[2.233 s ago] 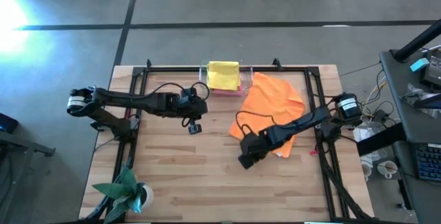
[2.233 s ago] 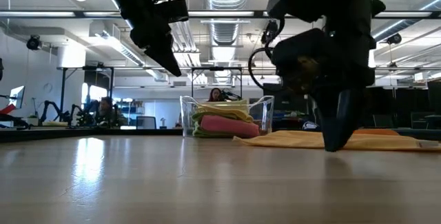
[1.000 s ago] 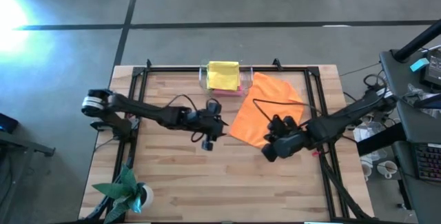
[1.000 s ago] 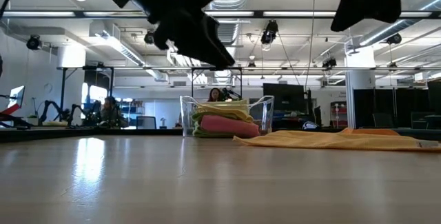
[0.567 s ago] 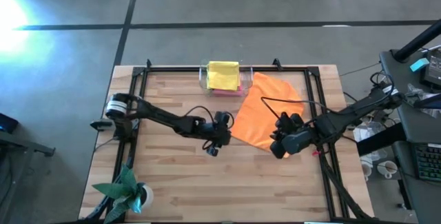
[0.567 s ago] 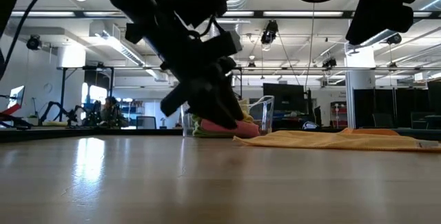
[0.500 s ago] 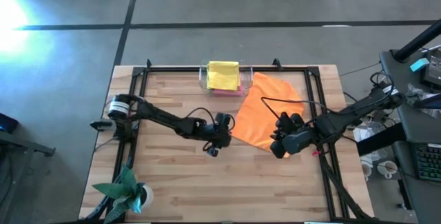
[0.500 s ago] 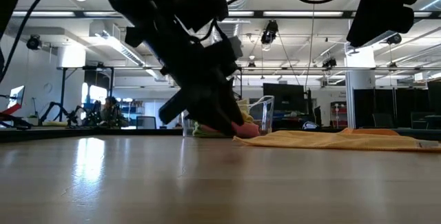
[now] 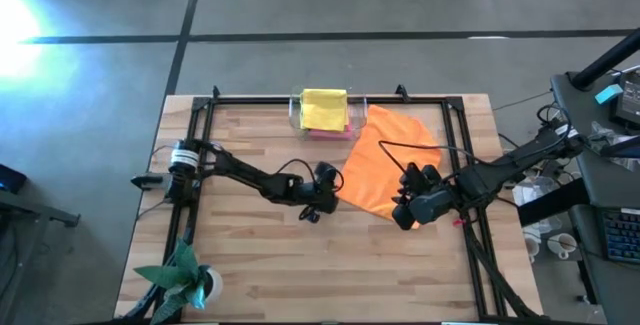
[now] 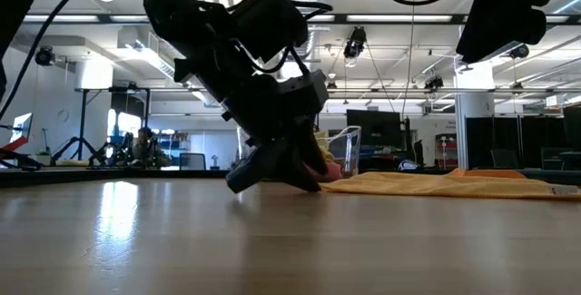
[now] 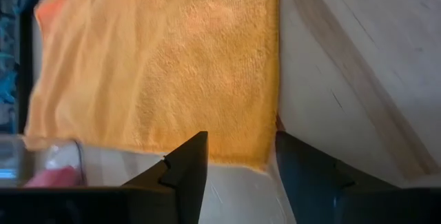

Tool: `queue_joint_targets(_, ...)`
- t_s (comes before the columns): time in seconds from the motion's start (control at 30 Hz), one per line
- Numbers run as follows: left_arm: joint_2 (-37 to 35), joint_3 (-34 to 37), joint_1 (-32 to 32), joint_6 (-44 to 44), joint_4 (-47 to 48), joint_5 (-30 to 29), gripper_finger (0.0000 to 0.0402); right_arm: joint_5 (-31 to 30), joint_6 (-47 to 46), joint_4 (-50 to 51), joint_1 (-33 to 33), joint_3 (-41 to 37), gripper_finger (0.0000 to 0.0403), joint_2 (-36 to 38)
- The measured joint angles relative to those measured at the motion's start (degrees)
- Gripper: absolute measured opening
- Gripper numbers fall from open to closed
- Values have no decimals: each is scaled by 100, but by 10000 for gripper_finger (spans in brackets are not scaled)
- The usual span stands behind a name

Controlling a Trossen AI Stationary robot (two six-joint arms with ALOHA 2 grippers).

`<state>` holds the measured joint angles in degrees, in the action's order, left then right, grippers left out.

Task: Fold microfiber towels
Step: Fold the orange microfiber towel

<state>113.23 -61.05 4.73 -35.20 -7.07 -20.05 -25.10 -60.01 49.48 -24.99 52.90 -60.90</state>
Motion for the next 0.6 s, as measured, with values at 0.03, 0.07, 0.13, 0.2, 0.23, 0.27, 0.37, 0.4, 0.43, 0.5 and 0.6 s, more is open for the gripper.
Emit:
queue_joint_targets(0.03,34,-6,0,-95,-61,-2,157,2,-4,-10,0,0,130,0)
queue_joint_targets(0.07,51,-8,-2,-157,-99,-2,157,10,-4,-10,0,-2,130,0)
queue_joint_targets(0.13,55,6,-13,-265,-179,-2,157,114,-8,-24,0,-6,130,0)
queue_joint_targets(0.2,64,6,-34,-268,-234,-35,157,352,-1,-18,0,-44,130,0)
queue_joint_targets(0.23,64,-3,-50,-270,-227,-63,155,517,40,-18,-3,-79,130,0)
queue_joint_targets(0.27,67,-9,-69,-271,-216,-93,150,685,104,-17,-21,-125,130,0)
queue_joint_targets(0.37,73,-19,-131,-268,-184,-105,121,1012,258,-13,-151,-338,130,0)
queue_joint_targets(0.4,73,-19,-143,-264,-159,-94,106,1059,272,-10,-217,-433,130,0)
queue_joint_targets(0.43,74,-19,-149,-262,-136,-69,90,1102,279,-13,-284,-527,130,0)
queue_joint_targets(0.5,73,-21,-153,-252,-112,-10,55,1247,241,-26,-429,-729,130,0)
queue_joint_targets(0.6,64,-21,-149,-206,-84,37,10,1369,115,-36,-655,-956,130,-2)
